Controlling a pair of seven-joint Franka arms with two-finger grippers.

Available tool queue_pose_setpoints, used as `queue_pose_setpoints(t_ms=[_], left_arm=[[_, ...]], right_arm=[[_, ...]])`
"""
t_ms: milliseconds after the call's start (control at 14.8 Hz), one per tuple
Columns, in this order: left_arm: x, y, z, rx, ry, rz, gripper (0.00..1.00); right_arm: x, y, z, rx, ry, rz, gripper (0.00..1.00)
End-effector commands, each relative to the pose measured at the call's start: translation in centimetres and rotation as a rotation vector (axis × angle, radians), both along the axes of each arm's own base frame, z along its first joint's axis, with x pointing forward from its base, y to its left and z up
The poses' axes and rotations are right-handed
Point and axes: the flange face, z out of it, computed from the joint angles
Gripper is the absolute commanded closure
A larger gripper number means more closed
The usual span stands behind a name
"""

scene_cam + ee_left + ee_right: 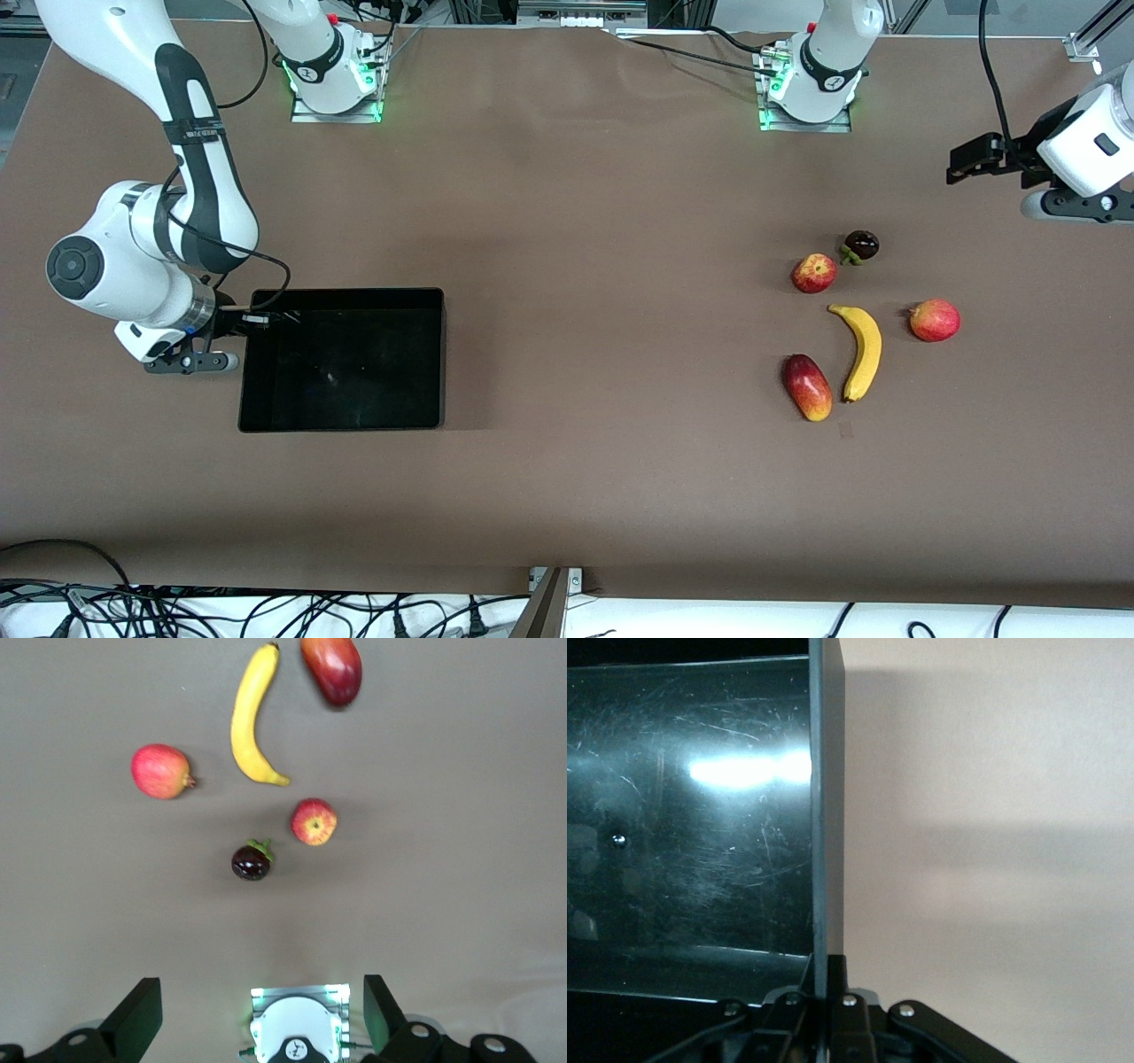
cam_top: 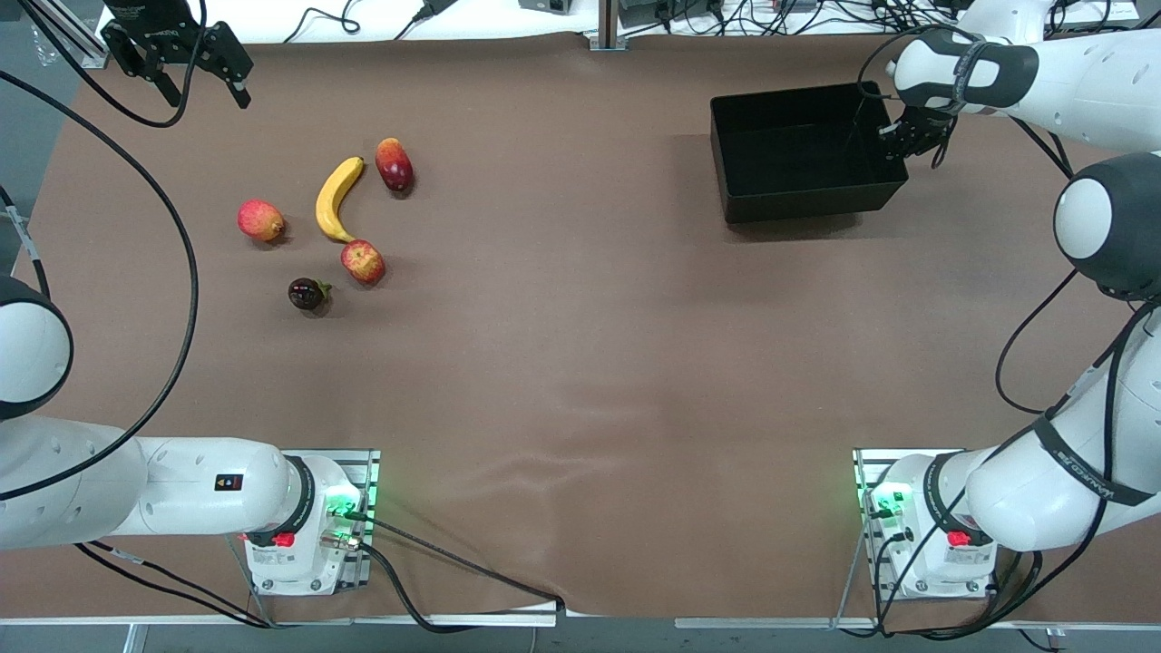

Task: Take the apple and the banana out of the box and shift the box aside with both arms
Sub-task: 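Release the tray rim by opening the right gripper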

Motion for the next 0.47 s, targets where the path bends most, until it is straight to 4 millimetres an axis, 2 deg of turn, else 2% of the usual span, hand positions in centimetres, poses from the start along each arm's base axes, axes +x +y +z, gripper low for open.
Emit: queue_pose_setpoints(t_ms=[0,135,203,338,406], left_arm=[[-1.8,0.8,1.7,-0.025,-0.018,-0.003,0.00],[-1.3,-0.5,1.1,-0.016,-0.016,-0.005,0.00],[-0.1,-1.3,0.0,-0.006,-0.022,0.005,0.00],[-0.1,-3.9,0.6,0.003,-0.039,-0.014,0.00],[0.1,-3.8,1.5,0.004,-0.073,-0.004,0.00]], right_arm=[[-1.8,-0.5,0.0,0.038,-0.025,-0.007,1.00],[-2.6,-0.7,-1.1,0.041,-0.033,-0.005,1.00],[-2.7,-0.8,-1.2,0.040,-0.035,0.003,1.00],[-2.7,-0.8,-1.2,0.040,-0.034,0.005,1.00],[-2.7,-0.9,-1.3,0.040,-0.034,0.018,1.00]])
